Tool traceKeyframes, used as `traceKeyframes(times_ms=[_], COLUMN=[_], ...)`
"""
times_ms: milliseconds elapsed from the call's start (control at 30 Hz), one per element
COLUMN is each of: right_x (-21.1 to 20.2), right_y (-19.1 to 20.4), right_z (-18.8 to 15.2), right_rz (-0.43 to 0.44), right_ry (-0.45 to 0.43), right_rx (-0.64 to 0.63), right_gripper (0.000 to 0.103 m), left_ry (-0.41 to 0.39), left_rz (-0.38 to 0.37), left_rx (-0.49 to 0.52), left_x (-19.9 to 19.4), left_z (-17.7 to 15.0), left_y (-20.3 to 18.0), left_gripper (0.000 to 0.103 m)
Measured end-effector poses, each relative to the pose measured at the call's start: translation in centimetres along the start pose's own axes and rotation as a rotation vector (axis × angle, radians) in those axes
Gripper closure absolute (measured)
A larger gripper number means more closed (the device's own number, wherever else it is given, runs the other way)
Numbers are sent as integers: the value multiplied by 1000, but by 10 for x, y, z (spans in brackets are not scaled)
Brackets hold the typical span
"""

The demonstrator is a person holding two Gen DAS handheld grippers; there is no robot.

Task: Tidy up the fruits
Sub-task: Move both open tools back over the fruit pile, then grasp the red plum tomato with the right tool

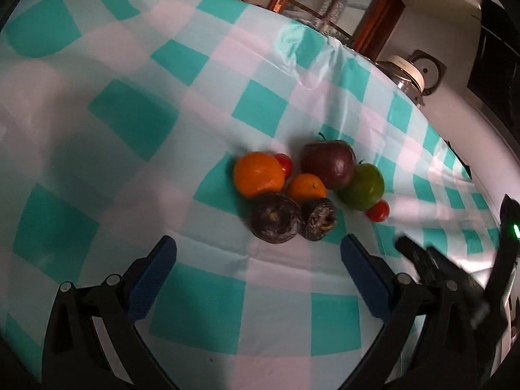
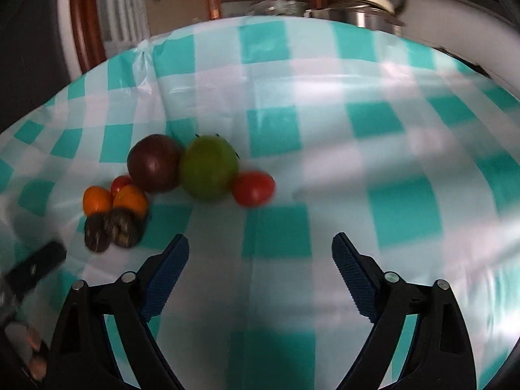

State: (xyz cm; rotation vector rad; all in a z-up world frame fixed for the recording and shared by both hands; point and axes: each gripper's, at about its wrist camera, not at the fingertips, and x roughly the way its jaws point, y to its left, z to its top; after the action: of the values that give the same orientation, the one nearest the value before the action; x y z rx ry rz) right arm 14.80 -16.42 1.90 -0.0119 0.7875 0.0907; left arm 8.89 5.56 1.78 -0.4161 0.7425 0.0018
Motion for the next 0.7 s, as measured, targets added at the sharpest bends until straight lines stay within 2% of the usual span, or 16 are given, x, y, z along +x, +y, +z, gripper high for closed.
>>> traceKeyframes(times_ms=[133, 233, 367, 700], right_x=[33, 49, 63, 65], right_y=[3, -5, -6, 5], right_z=[16, 24, 33, 36], right_rz=[-8, 24, -3, -73], right_ry=[61, 97, 125, 115], right_rx=[-53, -18, -48, -141], right_gripper=[38, 38, 42, 50], left_ry=[7, 17, 17, 26], left_rz=[2, 4, 8, 1], left_rx=[-19, -27, -18, -37], left_x=[4, 7, 8, 11], left_z=[-5, -7, -10, -11], left_y=[-1, -1, -5, -3], left_gripper=[2, 2, 2, 2])
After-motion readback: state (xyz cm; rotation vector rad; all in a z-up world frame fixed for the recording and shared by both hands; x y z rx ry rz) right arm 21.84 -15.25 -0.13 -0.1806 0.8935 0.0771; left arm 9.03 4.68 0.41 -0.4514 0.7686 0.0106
